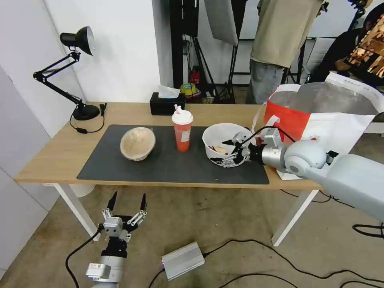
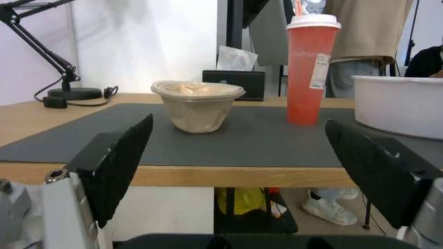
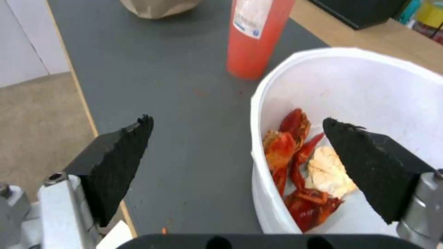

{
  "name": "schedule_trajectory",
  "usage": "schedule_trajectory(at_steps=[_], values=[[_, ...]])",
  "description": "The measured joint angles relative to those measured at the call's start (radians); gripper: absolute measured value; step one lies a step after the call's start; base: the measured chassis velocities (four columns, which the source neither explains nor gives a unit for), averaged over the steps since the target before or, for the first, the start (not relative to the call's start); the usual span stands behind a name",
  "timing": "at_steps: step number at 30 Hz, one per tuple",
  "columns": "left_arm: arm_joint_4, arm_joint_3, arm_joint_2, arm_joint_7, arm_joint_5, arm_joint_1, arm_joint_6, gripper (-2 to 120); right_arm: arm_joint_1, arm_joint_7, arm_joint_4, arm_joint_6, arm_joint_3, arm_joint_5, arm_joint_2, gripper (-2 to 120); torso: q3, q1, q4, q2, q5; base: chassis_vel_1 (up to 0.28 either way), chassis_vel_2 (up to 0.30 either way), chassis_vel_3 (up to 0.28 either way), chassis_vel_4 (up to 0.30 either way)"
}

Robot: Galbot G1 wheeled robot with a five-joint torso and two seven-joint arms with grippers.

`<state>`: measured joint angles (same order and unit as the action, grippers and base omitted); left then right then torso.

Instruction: Pick up the trash from the table and place it into the takeout bag.

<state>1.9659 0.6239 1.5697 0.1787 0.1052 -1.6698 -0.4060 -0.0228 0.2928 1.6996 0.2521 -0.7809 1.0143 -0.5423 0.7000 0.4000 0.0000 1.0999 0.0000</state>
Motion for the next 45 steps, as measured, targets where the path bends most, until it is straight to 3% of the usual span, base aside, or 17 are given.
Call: schedule_trajectory(at_steps=[31,36,45], values=[[-0.024,-0.002,-0.004,0.001,0.0,0.015,-0.001,100,-0.026,0.026,-0.1,-0.008,0.013,-0.047,-0.041,88,0.0,0.0,0.0,0.0,0.0001,0.0,0.0,0.0,0.0],[-0.025,-0.001,-0.004,0.002,0.0,0.016,-0.001,100,-0.031,0.027,-0.117,-0.009,0.015,-0.058,-0.05,75,0.0,0.0,0.0,0.0,0.0001,0.0,0.0,0.0,0.0],[-0.031,0.0,-0.004,0.002,0.0,0.017,-0.003,100,-0.037,0.034,-0.159,-0.012,0.02,-0.066,-0.07,73,0.0,0.0,0.0,0.0,0.0,0.0,0.0,0.0,0.0]])
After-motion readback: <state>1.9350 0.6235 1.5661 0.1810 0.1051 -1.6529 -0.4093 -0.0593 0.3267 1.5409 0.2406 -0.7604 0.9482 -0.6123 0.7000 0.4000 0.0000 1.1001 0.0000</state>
